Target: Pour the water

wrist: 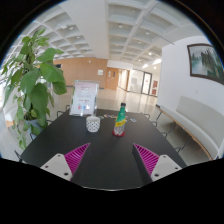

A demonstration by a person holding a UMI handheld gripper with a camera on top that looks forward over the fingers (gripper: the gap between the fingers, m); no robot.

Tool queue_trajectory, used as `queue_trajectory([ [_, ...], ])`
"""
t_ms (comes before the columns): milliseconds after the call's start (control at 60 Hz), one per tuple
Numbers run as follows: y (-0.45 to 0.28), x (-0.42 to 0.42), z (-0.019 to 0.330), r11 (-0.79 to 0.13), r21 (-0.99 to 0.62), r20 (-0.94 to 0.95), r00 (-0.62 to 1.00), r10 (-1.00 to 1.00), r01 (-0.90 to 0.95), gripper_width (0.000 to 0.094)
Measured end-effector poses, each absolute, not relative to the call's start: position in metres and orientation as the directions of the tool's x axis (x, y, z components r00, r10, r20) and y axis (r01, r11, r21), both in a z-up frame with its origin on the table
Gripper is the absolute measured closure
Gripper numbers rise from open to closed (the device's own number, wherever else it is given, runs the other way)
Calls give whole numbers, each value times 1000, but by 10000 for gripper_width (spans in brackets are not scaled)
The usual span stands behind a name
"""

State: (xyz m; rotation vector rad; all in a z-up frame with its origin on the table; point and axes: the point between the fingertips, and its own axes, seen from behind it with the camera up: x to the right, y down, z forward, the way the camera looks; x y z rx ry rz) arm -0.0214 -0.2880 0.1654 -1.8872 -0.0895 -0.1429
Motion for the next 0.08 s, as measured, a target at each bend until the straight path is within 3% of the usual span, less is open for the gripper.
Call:
queue_trajectory([
  [83,-288,-22,165,-319,-940,132,991,-11,122,83],
])
